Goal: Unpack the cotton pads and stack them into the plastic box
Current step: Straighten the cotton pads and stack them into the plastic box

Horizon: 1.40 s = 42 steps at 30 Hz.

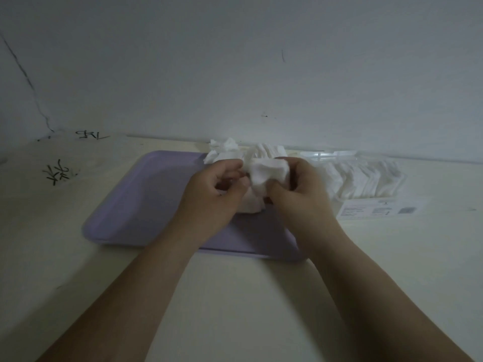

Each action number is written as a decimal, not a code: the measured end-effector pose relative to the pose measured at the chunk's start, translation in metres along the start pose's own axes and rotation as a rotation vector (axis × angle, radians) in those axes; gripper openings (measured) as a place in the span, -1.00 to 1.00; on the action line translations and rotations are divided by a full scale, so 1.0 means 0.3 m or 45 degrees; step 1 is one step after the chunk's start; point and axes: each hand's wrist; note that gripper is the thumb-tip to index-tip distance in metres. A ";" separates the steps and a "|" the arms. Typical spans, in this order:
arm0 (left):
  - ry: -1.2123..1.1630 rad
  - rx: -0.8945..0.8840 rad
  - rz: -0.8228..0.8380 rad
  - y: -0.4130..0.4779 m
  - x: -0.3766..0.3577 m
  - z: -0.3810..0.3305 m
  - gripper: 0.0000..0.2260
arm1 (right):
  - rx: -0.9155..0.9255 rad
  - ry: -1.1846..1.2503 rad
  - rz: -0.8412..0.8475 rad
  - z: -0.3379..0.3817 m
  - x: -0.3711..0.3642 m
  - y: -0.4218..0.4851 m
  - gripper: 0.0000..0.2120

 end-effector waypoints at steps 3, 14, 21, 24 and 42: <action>0.378 -0.037 0.019 0.023 -0.003 0.026 -0.70 | 0.062 0.077 -0.172 0.006 0.021 0.017 -0.71; 0.564 -0.052 0.534 0.028 0.030 0.007 -0.77 | -0.016 0.131 -0.157 -0.041 0.030 0.037 -0.77; 0.235 0.079 0.501 -0.001 0.070 0.006 -0.83 | -0.041 0.223 -0.124 -0.045 0.038 0.040 -0.80; -0.350 0.172 0.446 0.008 0.105 0.004 -0.73 | -0.063 0.313 -0.092 -0.029 0.036 0.040 -0.83; -0.458 0.101 0.252 -0.015 0.080 -0.019 -0.67 | -0.214 0.491 0.371 -0.023 0.044 0.024 -0.64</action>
Point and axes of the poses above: each hand's wrist, its own y-axis towards the middle knuckle, its own x-axis out of the back of the hand, z = x × y, and after that the axes turned 15 degrees about y, right-handed
